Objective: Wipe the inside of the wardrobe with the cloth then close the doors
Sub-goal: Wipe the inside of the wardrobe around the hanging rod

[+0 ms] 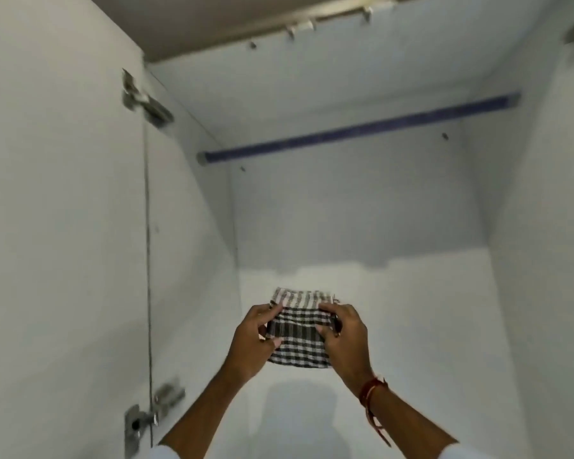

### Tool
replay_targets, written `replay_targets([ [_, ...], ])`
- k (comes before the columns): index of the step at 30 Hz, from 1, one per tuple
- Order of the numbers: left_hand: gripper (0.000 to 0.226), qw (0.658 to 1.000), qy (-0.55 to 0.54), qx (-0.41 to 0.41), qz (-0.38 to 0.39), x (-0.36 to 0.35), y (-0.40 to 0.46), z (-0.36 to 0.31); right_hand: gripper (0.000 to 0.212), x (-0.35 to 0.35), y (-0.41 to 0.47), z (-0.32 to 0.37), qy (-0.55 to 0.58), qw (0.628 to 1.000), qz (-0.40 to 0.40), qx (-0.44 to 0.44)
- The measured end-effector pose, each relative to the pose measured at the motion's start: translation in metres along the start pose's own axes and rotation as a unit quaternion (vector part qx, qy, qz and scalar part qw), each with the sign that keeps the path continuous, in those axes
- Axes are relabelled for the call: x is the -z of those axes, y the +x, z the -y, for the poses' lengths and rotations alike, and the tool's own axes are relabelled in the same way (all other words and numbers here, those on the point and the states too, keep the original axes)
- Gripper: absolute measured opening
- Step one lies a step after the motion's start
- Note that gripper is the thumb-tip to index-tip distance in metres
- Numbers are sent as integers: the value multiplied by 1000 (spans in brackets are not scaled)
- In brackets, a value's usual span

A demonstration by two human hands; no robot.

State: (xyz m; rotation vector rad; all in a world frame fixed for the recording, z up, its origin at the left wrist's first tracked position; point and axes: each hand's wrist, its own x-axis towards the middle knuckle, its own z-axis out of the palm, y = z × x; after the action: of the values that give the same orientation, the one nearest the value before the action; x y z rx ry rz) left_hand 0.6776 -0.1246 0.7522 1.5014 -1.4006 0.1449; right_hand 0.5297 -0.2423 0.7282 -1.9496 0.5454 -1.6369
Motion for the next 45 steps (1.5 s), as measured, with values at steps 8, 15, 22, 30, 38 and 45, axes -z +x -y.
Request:
replay_targets([
  [8,72,962,92,-118,-230,124,135,-80,41,-34,188,142,-18,962,-4,272],
  [15,77,934,140,-137,-299,175,228,-105,40,-56,275,205,-142,906,-61,395],
  [22,80,937,188,-147,-254,190,284,-99,32,-72,313,215,-391,832,-172,354],
  [30,63,883,294,-164,-328,191,290,-76,42,-121,320,221,-373,803,-84,458],
  [38,61,875,354,-168,-285,178,294,-63,39,-96,338,184,-414,731,-186,509],
  [45,57,849,391,-181,-308,170,300,-48,43,9,377,123,-432,714,-278,477],
])
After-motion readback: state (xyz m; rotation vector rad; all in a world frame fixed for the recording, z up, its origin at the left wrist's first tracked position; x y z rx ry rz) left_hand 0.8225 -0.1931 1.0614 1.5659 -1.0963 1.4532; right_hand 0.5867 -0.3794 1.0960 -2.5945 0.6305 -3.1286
